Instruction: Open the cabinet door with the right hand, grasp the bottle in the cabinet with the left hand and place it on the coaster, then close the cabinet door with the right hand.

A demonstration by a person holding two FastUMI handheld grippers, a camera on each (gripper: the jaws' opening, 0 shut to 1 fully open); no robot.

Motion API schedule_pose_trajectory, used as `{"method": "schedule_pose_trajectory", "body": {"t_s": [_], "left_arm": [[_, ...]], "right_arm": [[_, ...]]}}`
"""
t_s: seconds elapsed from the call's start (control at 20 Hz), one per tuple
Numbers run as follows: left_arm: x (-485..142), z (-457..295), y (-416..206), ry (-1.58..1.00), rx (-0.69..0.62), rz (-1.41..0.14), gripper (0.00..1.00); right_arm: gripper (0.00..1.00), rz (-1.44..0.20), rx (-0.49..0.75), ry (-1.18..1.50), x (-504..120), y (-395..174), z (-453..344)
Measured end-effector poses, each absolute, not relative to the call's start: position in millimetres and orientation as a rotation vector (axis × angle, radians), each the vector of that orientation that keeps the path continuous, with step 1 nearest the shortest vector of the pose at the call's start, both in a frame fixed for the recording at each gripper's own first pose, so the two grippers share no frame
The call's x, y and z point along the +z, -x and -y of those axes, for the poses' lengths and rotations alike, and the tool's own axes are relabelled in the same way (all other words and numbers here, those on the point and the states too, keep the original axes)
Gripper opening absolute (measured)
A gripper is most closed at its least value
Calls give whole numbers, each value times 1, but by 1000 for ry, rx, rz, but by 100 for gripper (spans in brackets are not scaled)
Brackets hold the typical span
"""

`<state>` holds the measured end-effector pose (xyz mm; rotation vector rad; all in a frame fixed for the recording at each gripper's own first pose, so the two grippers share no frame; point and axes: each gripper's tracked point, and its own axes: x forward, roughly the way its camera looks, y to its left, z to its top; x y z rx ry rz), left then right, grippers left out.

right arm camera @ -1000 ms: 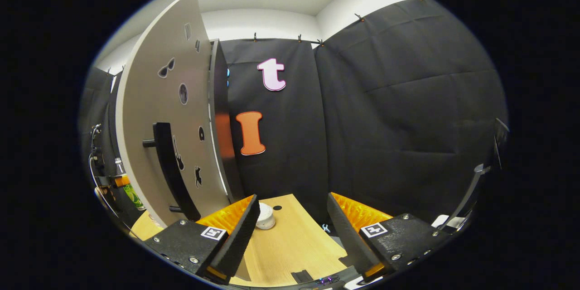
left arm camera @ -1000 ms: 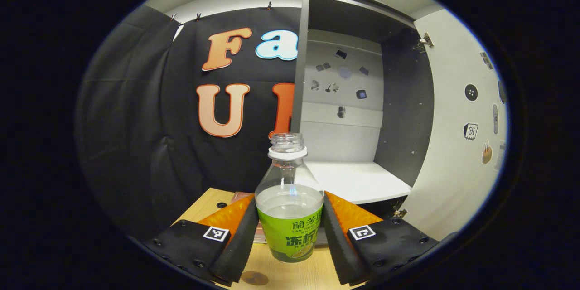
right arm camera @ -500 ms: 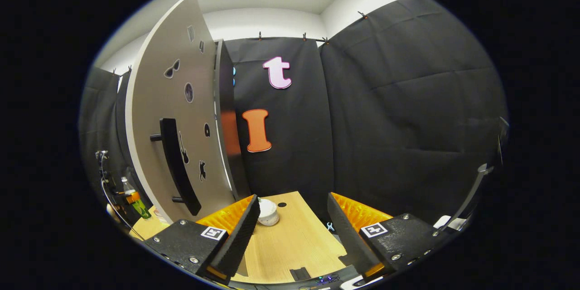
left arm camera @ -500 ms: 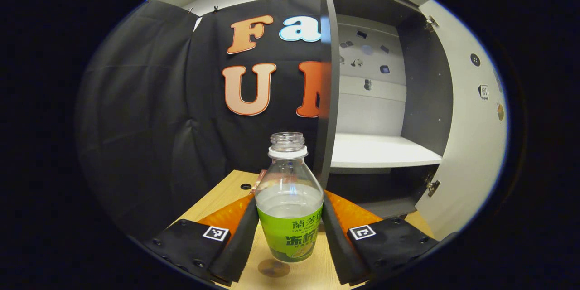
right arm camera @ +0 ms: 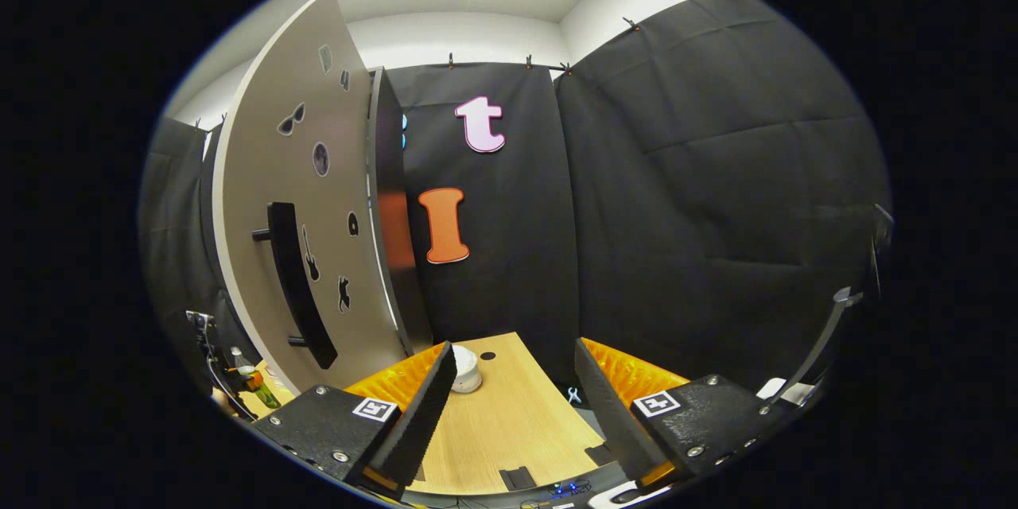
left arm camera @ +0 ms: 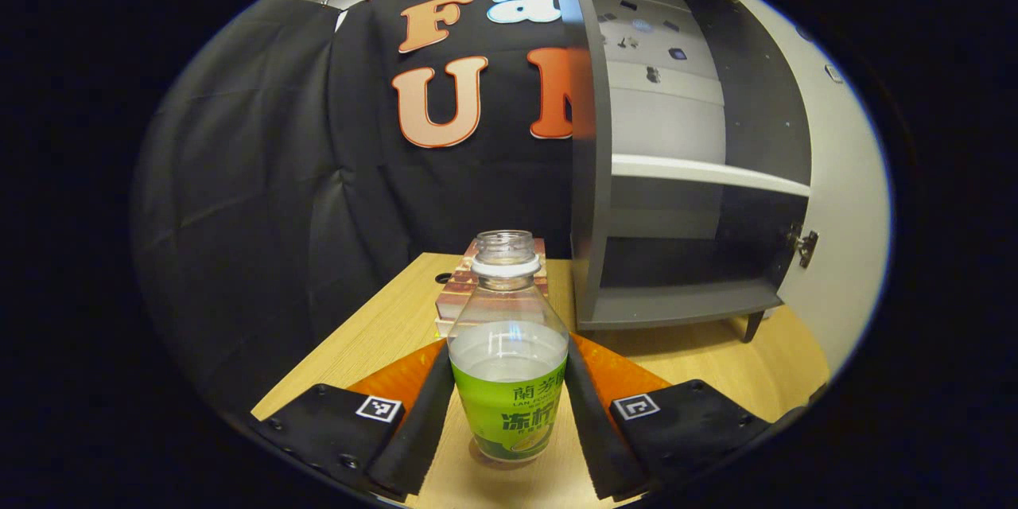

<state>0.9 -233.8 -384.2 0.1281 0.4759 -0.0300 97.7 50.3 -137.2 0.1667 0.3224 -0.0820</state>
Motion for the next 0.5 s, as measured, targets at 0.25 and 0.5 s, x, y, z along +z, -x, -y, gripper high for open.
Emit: {"method": "schedule_pose_trajectory", "body": {"t_s": [0.25,0.5], "left_arm": [[-429,225,-1,-146,-9,-529,82],[-450,219,-6,-131,16,-551,82]], "right_arm": [[98,-336,-88,-162,-143,-98,-52],[99,-346,-106,-157,-147,-101,-47]]}}
